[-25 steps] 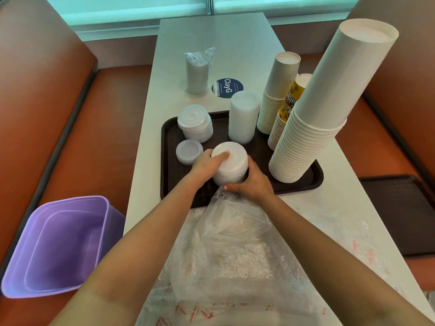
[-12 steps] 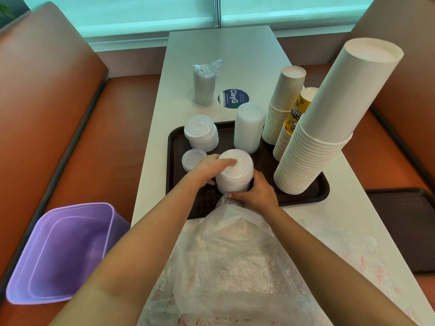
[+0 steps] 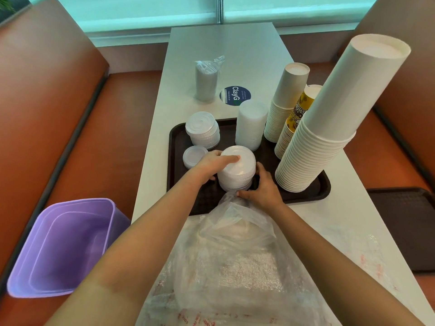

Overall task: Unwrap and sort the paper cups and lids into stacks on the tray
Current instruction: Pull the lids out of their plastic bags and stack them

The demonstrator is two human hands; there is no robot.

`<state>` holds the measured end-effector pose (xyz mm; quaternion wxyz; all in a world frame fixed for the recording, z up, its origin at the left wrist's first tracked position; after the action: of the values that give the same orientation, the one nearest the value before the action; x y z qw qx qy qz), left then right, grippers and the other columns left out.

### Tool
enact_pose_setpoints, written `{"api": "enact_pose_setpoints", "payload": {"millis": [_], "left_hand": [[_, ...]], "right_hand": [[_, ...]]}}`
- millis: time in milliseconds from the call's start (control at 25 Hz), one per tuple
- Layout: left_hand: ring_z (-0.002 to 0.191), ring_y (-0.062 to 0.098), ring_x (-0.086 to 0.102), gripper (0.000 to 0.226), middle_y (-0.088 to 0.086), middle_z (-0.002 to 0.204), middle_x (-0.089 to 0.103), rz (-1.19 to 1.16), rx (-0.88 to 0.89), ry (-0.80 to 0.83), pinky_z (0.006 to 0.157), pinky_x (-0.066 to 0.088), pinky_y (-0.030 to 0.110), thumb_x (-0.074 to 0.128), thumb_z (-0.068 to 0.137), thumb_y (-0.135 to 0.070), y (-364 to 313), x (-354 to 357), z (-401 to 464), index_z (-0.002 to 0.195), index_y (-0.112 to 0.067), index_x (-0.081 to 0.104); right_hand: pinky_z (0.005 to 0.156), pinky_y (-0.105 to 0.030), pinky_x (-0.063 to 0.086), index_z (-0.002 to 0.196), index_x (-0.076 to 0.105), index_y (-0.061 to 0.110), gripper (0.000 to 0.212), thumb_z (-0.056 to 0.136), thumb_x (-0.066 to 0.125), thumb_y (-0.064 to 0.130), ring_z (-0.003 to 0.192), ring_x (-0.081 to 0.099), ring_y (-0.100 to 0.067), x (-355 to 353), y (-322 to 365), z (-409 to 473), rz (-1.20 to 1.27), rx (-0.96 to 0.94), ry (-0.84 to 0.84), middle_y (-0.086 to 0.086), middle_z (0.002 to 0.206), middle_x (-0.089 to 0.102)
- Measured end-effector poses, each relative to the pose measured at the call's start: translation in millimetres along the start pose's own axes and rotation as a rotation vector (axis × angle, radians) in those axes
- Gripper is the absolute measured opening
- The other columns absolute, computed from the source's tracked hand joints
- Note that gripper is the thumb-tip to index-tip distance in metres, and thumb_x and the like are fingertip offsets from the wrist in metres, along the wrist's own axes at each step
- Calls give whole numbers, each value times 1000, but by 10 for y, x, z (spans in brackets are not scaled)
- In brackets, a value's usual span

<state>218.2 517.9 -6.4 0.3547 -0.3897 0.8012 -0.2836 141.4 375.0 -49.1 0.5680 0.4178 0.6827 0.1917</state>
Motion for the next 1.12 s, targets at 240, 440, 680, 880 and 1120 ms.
{"api": "enact_pose_setpoints", "payload": {"millis": [240,440,680,880,1120], "left_hand": [[129,28,40,60,4,145,41,6,-8,-20,100,39,44,56,89,-49,-54,-46,-66,140,-21,40],[119,17,51,48,3,132,54,58,270,-373,95,39,28,58,90,-41,-151,-266,-538,130,-15,52],[123,21,45,63,5,134,43,264,241,-340,100,40,37,53,81,-63,406,54,-1276,131,-24,45],[101,14,59,66,2,121,57,144,184,2,79,47,22,70,82,-27,654,298,-1398,140,-20,40],[103,11,53,61,-4,120,51,205,249,150,82,41,21,74,79,-33,575,192,-1656,134,-30,46]], "right_hand": [[96,-35,46,149,20,15,97,74,80,29,111,53,-20,-148,29,-126,11,36,-58,-6,129,48],[69,-21,41,102,62,12,19,85,69,18,71,52,-9,-260,36,-334,60,3,-44,5,79,56],[48,-17,42,81,60,19,17,89,59,4,57,47,-11,-544,-32,-528,414,47,-26,1,70,51],[62,-18,48,97,59,16,41,82,50,-22,72,50,-11,-621,-42,-780,644,-25,179,0,82,49],[53,-15,46,98,58,14,45,83,42,-25,68,50,-9,-885,37,-1054,563,-110,187,-2,85,50]]}}
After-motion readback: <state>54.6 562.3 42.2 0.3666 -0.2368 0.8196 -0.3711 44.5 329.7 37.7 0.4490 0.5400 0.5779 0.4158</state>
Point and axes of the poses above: each hand's wrist, its own z-axis towards the middle knuckle, its own x-axis out of the palm, y = z × x, the point moved 5 cm from there along z, towards the middle knuckle
